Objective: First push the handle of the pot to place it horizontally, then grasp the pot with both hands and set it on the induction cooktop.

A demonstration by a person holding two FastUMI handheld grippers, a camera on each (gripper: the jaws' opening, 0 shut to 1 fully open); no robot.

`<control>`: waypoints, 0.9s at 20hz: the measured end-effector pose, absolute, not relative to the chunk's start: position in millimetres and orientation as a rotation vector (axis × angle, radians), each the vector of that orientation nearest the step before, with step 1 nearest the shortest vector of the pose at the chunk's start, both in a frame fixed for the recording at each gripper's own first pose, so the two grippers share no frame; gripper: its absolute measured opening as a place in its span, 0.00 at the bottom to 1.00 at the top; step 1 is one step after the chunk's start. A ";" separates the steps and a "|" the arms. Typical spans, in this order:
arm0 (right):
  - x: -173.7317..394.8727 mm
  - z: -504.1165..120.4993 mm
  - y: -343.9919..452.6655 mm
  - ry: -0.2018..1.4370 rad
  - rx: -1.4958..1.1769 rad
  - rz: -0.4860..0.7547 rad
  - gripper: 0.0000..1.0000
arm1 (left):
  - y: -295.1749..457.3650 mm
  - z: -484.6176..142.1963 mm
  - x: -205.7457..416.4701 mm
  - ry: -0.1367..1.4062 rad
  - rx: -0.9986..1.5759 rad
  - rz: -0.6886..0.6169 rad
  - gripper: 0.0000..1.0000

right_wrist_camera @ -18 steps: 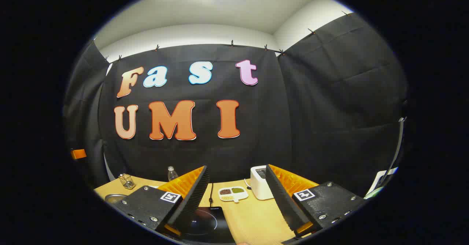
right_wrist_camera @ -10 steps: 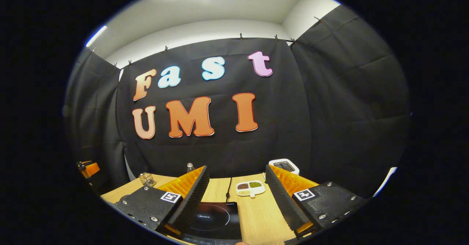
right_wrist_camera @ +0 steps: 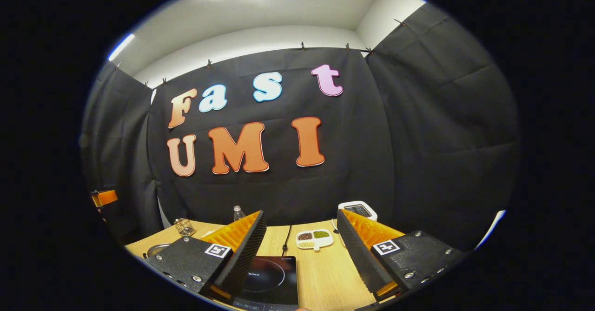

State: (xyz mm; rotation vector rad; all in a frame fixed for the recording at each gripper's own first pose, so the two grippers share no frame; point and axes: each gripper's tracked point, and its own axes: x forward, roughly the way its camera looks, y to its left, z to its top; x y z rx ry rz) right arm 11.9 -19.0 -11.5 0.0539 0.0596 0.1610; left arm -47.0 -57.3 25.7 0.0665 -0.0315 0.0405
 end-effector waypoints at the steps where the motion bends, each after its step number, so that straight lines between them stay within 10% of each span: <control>1: 10.1 -9.6 -18.4 0.057 0.045 0.161 0.95 | -60.7 24.8 -43.3 -0.030 0.055 0.028 0.89; 12: 7.1 -6.6 -3.1 0.068 0.043 0.203 0.95 | -50.7 1.2 -40.1 0.024 0.181 0.049 0.94; 18: 9.3 -7.1 1.0 0.069 0.037 0.208 0.95 | -51.3 3.9 -44.7 0.009 0.132 0.024 0.44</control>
